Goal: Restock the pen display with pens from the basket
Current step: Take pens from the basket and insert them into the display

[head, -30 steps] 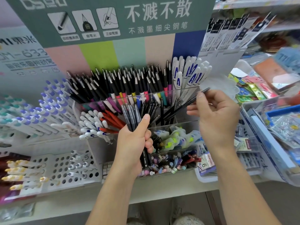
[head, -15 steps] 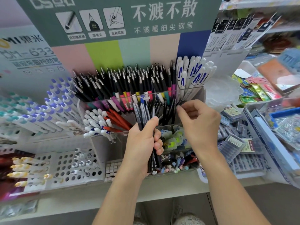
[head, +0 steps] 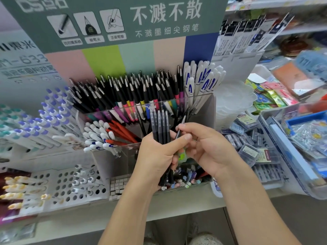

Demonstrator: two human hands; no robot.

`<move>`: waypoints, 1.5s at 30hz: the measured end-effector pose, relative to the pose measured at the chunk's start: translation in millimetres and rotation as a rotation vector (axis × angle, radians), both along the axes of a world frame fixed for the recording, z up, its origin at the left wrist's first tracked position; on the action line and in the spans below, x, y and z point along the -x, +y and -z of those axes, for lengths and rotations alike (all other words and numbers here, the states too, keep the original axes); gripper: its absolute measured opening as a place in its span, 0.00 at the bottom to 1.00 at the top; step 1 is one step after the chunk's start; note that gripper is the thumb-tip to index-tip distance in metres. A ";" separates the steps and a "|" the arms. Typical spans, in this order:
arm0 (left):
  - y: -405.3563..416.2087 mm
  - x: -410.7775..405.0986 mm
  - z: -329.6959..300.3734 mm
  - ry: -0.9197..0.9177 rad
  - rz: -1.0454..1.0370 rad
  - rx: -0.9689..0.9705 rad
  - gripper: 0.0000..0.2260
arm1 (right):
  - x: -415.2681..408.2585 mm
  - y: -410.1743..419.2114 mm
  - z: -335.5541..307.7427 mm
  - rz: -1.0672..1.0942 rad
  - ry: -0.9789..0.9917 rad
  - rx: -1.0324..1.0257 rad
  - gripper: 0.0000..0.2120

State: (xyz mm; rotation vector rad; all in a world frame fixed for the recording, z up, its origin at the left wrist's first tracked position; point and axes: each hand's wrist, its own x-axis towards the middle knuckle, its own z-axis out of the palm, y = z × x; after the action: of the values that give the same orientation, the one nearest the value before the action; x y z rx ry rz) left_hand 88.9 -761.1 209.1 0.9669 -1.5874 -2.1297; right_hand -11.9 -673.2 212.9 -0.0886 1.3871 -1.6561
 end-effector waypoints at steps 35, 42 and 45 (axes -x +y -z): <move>-8.6 -5.5 -6.6 0.030 -0.090 -0.209 0.08 | 5.0 -7.5 -8.6 0.214 0.997 -0.315 0.09; -6.8 -5.8 -7.8 0.020 0.153 -0.156 0.11 | -3.2 -7.8 -5.0 -0.045 0.166 -0.039 0.12; -5.7 -5.4 -10.7 0.023 0.124 -0.146 0.11 | 0.9 -4.7 -4.7 0.077 0.116 0.032 0.06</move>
State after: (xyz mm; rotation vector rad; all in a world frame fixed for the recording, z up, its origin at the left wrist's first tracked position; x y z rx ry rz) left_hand 94.2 -766.8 219.8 0.9049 -1.5352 -2.3609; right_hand -12.7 -677.9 217.5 -0.1538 1.4671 -1.7613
